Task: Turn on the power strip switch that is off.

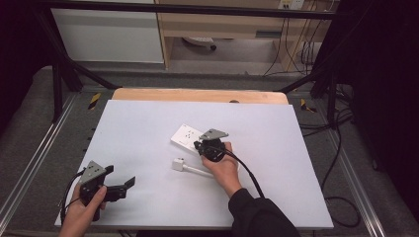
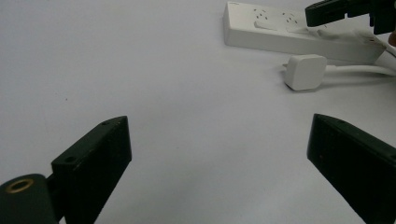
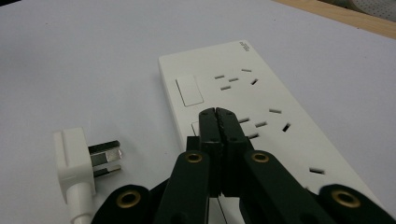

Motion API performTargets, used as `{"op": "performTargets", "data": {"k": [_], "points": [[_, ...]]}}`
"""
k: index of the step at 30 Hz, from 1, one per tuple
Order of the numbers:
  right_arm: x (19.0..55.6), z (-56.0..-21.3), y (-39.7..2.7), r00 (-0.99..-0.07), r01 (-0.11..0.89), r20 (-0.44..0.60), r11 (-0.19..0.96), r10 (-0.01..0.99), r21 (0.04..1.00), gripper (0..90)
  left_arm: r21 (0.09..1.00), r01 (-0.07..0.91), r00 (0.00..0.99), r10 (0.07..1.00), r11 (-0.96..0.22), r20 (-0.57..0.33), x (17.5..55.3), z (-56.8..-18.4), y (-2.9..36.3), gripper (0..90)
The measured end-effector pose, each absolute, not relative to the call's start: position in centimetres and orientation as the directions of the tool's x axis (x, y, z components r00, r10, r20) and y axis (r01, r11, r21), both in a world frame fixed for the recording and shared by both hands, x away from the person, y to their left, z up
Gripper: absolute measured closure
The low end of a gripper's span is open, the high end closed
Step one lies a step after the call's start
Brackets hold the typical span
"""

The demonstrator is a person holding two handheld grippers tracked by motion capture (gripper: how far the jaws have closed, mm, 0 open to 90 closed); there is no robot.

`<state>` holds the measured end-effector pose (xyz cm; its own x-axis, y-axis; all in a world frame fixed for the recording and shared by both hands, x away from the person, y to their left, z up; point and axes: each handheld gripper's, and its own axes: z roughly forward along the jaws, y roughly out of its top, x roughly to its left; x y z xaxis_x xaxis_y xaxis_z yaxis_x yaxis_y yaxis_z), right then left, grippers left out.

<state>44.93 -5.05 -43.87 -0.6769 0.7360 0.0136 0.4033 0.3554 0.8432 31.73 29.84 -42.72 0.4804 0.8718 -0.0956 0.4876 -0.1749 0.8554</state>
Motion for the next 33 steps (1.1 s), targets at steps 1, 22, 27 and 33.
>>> {"op": "performTargets", "data": {"k": [1,22,27,33], "points": [[44.95,-43.93,-5.03,-0.678,0.4,0.01,0.358,0.735,0.844,90.0,0.855,0.488,0.481,0.872,-0.175,-0.096,31.72,-42.72,29.85,6.4],[45.05,-44.52,-4.77,-0.663,0.408,0.015,0.344,0.749,0.846,90.0,0.855,0.488,0.483,0.87,-0.177,-0.096,31.73,-42.74,29.81,6.4],[45.06,-44.56,-4.8,-0.665,0.404,0.011,0.346,0.747,0.847,90.0,0.855,0.488,0.484,0.87,-0.177,-0.096,31.73,-42.75,29.8,6.4],[45.04,-44.58,-4.79,-0.662,0.405,0.013,0.344,0.749,0.847,90.0,0.855,0.488,0.484,0.87,-0.177,-0.095,31.72,-42.75,29.8,6.4]]}}
